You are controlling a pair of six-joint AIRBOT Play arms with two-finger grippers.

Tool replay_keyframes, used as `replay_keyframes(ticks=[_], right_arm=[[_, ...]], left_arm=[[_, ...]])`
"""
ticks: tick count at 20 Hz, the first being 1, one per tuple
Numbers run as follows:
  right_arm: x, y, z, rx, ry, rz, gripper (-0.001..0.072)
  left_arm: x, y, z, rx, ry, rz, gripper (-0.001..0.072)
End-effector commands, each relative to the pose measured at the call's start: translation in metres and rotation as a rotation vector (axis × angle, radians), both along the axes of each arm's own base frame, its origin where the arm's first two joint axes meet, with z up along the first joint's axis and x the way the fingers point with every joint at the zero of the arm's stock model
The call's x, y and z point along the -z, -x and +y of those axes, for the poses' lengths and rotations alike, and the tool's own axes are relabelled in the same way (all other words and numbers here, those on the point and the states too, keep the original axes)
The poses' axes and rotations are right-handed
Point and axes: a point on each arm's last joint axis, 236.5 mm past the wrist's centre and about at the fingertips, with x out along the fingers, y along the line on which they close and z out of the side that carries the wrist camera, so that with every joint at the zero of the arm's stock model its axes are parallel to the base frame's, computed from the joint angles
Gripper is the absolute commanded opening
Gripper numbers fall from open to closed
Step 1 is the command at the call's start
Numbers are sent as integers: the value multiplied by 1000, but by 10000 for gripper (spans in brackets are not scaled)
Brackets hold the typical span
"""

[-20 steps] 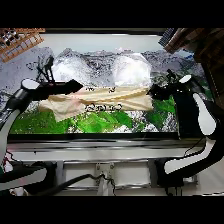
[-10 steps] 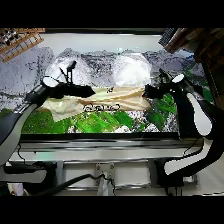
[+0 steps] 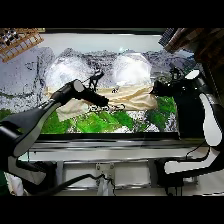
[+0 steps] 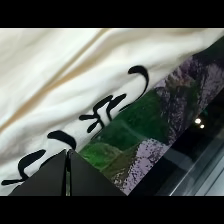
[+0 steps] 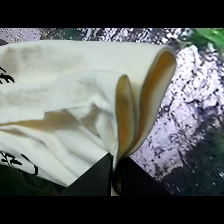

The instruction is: Fold the clothes and pants, and hang the long-sleeved shirts on hangers.

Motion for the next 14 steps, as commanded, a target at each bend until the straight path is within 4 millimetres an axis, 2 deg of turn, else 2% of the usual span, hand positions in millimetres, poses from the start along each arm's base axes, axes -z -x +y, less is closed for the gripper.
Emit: replay_keyframes(ticks=[1,5,8,11,14], right_arm=[[-17,5,-7,-26,41,-19,21],[-39,0,-9,-8,50,-61,21],[-46,5,-6,-5,38,-42,21],[-54,10,-6,-13,47,-49,21],[-62,11,-11,2,70,-61,21]], left_arm=[[16,8,-9,18,-39,36,17],[19,12,-9,1,-44,68,17],[21,9,-11,-18,-35,74,16],[31,10,-16,-58,-18,120,16],[43,20,-18,-61,-14,186,16]])
